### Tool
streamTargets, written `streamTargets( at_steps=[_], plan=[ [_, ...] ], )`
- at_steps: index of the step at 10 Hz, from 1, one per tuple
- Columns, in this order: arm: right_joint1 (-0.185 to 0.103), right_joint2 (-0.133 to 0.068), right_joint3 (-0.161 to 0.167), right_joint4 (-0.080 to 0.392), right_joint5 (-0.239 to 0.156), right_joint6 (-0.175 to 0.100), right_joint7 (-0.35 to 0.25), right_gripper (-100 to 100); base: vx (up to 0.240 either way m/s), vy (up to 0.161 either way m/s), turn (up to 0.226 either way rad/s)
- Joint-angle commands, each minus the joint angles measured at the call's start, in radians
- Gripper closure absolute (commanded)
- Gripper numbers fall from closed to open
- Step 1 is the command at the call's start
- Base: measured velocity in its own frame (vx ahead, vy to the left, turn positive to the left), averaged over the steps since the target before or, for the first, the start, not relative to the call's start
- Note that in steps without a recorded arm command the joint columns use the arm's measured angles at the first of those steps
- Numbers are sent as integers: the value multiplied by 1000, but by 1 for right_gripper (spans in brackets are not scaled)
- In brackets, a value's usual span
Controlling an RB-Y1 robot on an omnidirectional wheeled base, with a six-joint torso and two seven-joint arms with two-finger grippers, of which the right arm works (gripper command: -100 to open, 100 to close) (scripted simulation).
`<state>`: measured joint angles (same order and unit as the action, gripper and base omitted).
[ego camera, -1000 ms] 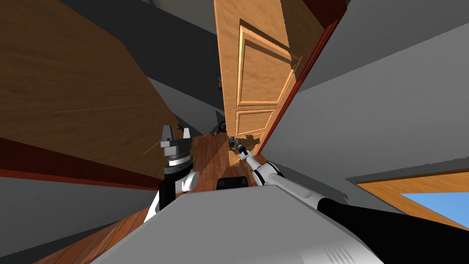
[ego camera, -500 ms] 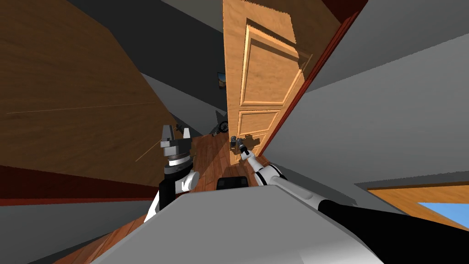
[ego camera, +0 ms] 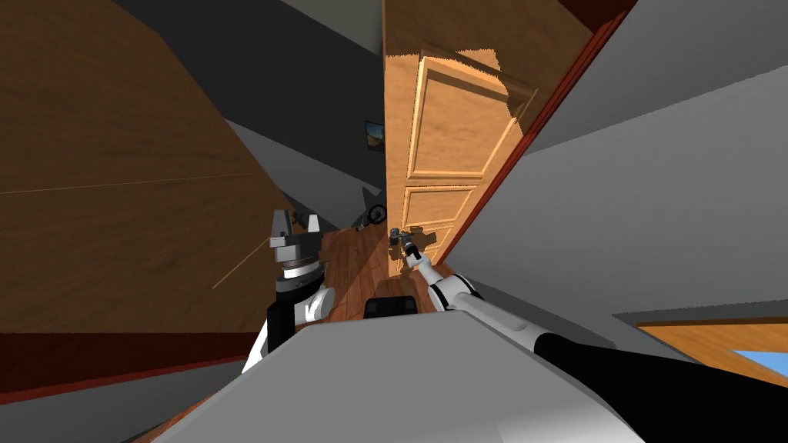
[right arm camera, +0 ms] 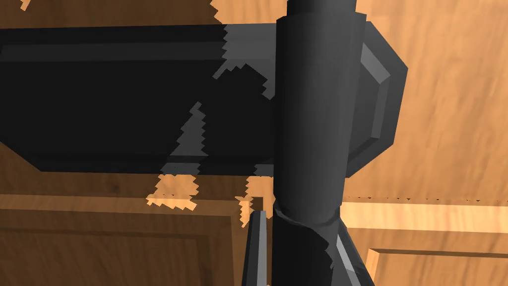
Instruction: Push the door open
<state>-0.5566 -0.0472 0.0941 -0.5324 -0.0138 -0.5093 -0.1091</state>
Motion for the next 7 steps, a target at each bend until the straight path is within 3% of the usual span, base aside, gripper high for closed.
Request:
streamTargets(
  at_steps=[1, 3, 5, 7],
  plan=[
    [-4, -25, -23, -1, -8, -7, 6, 100, 158, 144, -63],
    [-3, -32, -37, -11, -13, -7, 12, 100, 122, 124, -51],
    [-3, -32, -37, -1, -13, -7, 12, 100, 34, 18, 4],
    [0, -44, -66, -1, -23, -5, 24, 100, 130, 117, -88]
  ],
)
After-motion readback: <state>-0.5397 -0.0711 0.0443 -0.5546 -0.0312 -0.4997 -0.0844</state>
